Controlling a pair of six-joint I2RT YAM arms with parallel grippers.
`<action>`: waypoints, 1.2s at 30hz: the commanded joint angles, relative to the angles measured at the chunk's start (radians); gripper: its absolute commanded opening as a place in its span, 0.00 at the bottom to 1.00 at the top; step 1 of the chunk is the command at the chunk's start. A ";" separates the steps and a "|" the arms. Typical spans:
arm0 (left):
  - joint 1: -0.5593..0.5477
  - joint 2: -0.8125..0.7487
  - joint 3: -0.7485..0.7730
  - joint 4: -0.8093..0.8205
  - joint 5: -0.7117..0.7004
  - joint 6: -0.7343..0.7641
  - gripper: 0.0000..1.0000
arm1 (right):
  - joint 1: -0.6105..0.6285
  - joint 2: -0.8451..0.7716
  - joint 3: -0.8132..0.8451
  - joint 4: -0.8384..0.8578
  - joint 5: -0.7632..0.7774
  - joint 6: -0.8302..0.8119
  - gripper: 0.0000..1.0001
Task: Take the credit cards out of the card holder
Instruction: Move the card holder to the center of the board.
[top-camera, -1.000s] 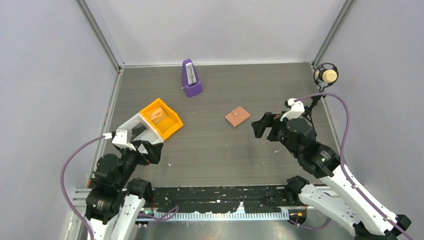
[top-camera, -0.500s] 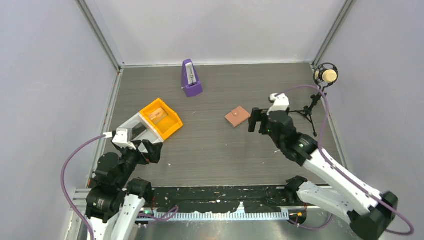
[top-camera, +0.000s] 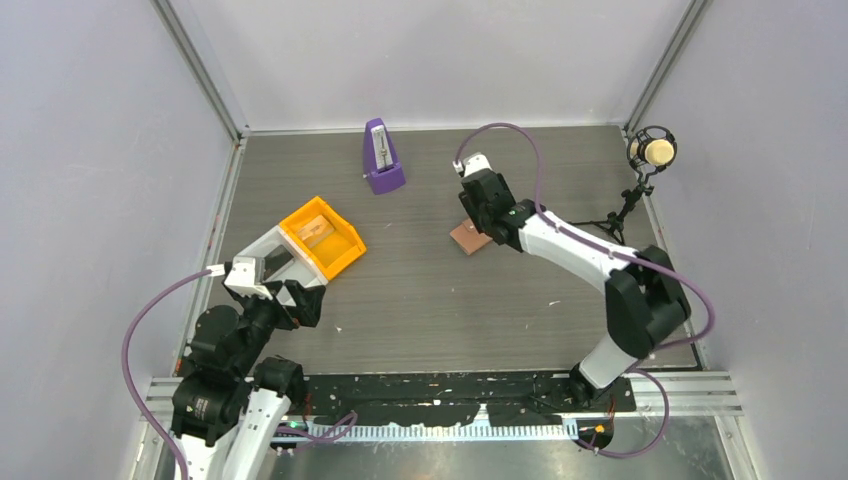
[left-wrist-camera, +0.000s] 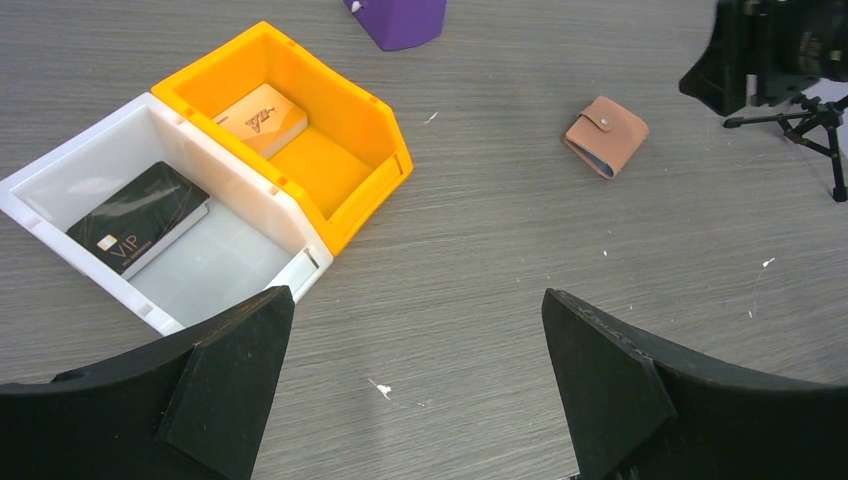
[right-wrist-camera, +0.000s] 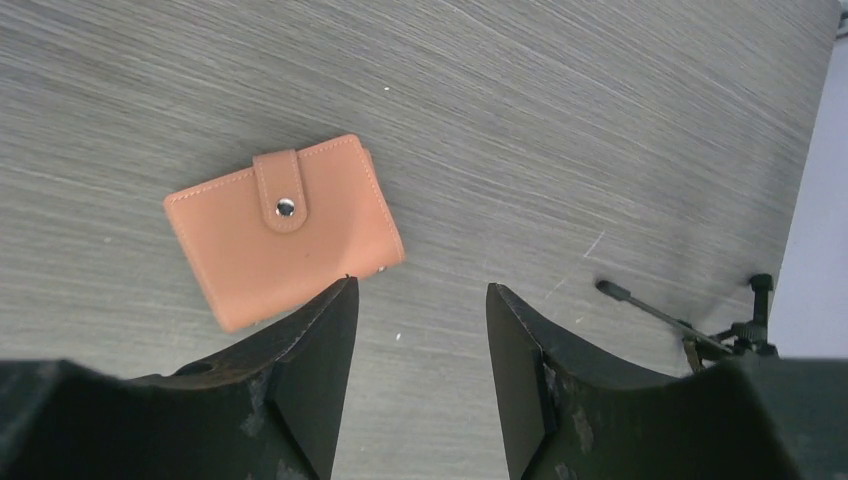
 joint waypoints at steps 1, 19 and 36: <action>0.006 -0.009 0.003 0.013 -0.011 0.013 1.00 | -0.037 0.108 0.110 -0.011 -0.059 -0.090 0.56; 0.006 0.000 0.005 0.008 -0.029 0.017 1.00 | -0.060 0.379 0.305 -0.104 -0.299 0.024 0.55; 0.006 -0.001 0.004 0.006 -0.035 0.017 1.00 | -0.069 0.394 0.231 -0.092 -0.363 0.126 0.19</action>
